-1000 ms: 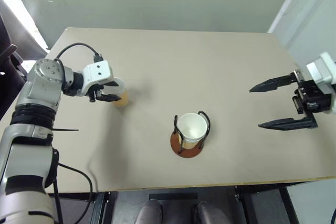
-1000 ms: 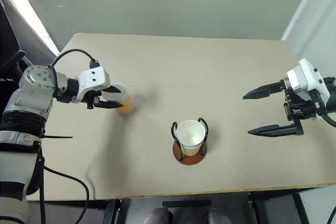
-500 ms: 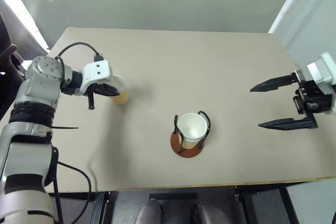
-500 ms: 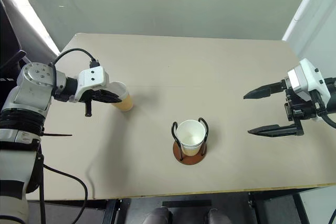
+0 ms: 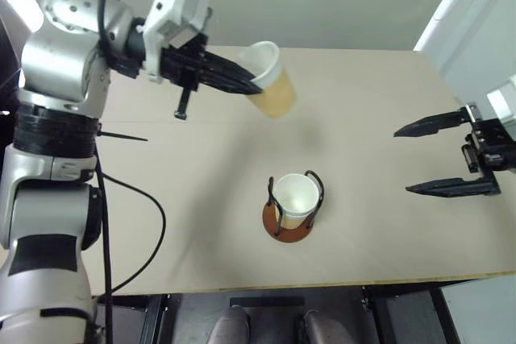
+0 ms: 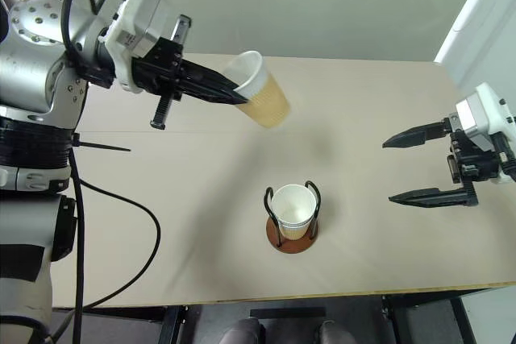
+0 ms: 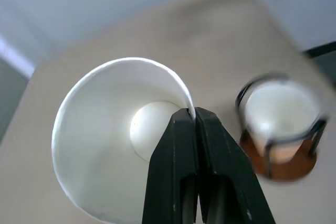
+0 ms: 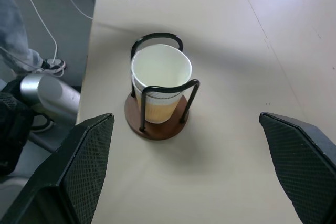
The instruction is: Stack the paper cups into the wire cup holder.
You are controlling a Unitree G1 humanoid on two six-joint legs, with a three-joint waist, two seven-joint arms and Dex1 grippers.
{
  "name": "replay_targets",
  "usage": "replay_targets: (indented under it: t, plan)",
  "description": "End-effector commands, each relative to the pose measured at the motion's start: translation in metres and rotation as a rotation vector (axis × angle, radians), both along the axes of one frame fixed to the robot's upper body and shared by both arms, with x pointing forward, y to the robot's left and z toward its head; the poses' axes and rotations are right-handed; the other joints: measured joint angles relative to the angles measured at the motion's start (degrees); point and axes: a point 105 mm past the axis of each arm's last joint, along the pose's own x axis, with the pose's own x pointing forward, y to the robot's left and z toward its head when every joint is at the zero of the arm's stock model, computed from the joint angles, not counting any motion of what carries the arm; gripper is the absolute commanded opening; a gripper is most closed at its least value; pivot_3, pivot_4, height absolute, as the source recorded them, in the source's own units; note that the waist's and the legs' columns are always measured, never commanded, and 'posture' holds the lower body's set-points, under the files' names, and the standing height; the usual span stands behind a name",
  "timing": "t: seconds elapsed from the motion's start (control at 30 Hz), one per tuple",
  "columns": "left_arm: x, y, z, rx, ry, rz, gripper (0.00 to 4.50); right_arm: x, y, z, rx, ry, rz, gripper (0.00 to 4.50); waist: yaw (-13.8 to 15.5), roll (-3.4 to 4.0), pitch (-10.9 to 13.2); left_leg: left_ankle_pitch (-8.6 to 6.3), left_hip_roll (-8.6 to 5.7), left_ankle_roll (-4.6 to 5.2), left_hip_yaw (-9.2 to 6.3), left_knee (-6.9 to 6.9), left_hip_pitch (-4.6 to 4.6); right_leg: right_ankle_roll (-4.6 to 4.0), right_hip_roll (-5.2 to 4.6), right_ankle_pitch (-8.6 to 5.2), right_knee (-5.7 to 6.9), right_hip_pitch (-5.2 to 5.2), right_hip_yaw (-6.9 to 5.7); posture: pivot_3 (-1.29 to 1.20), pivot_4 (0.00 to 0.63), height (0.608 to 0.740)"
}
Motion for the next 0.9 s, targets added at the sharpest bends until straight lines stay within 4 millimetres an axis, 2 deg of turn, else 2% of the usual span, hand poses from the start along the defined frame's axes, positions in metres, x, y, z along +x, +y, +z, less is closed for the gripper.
replay_targets:
  t: [0.03,0.23,0.37,0.63,0.9]
  plan:
    - [-0.027,-0.022,-0.006,0.074,0.028,-0.190,0.05,-0.010,-0.002,0.018,0.014,-0.063,-0.007,4.50,0.0,0.00,0.0,0.00,0.00,0.00,0.01,0.03,0.00,0.02,0.00,0.01,0.02,0.00,0.01,0.00,0.150,0.740]
    - [-0.042,-0.035,-0.030,0.205,0.038,-0.316,0.05,-0.023,0.004,0.024,0.027,-0.066,-0.002,4.50,0.0,0.01,0.0,0.00,0.01,0.00,0.02,0.11,0.01,0.06,0.02,0.01,0.02,0.01,0.03,0.00,0.150,0.740]
    - [-0.038,-0.032,-0.045,0.286,0.005,-0.320,0.05,-0.029,0.002,0.020,0.019,-0.054,-0.032,4.50,0.1,0.01,0.0,0.00,0.02,0.00,0.01,0.11,0.01,0.08,0.01,0.00,0.00,0.02,0.04,0.00,0.150,0.740]
    - [-0.029,-0.029,-0.059,0.352,-0.029,-0.327,0.05,-0.030,-0.012,0.003,-0.067,-0.043,-0.128,4.50,0.2,0.01,0.0,-0.06,0.01,0.10,0.00,0.12,0.01,0.09,-0.02,0.00,-0.02,0.08,0.04,0.00,0.150,0.740]
    - [-0.022,-0.030,-0.073,0.414,-0.102,-0.356,0.05,-0.032,-0.013,0.003,-0.070,-0.048,-0.145,4.50,0.2,0.01,0.0,-0.08,0.00,0.14,0.03,0.13,0.01,0.09,0.00,0.00,-0.03,0.10,0.03,0.00,0.150,0.740]
